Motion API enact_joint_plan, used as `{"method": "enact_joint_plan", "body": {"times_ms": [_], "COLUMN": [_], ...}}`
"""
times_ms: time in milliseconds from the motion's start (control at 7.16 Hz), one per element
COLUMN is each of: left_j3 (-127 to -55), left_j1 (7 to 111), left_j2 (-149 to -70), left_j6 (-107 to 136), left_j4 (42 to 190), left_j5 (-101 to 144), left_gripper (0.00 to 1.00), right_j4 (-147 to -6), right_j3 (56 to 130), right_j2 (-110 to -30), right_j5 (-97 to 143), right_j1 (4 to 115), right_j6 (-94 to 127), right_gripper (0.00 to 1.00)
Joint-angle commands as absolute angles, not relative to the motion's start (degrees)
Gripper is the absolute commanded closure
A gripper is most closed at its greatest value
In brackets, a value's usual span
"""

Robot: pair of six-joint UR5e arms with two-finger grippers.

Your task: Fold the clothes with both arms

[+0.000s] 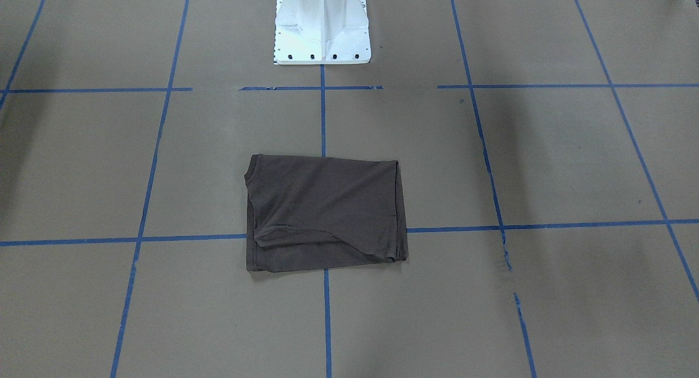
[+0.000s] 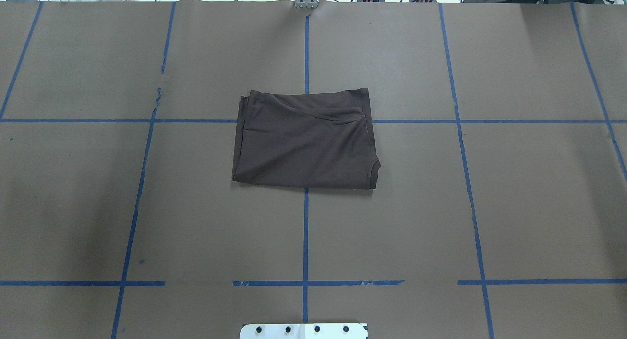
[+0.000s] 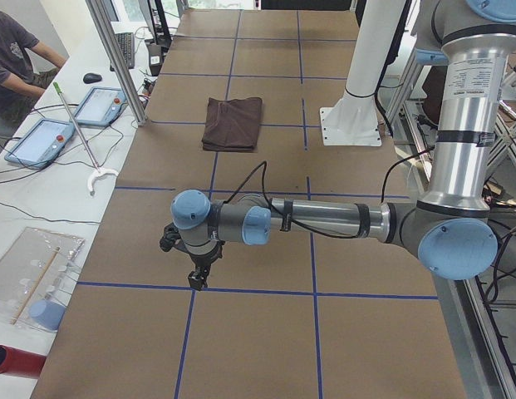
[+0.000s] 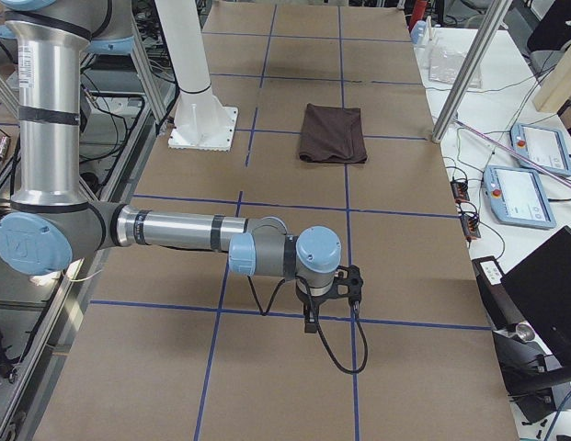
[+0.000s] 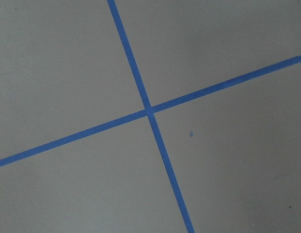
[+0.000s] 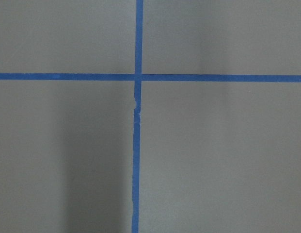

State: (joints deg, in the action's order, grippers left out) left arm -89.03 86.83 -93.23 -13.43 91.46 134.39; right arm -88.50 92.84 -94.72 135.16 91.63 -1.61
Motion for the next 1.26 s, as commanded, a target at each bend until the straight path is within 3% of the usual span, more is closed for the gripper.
{"method": "enact_joint_plan", "body": {"times_ms": [0,1117], "left_j3": [-89.38,-90.09], "left_j1": [86.84,86.84], "left_j2": [-93.34,-93.34], "left_j6": [-3.41,0.7], "left_j4": [91.58,91.49], "left_j5": [134.47,134.38], "left_gripper": [0.0,0.0], "right_j4": [-88.51,-88.51], "right_j3": [92.46,92.99], "right_j2": [-94.83,-94.48], "right_j5": [135.18,135.35], "right_j1": [91.93,91.93], "right_j6": [-2.11,-1.93], "right_gripper": [0.0,0.0]}}
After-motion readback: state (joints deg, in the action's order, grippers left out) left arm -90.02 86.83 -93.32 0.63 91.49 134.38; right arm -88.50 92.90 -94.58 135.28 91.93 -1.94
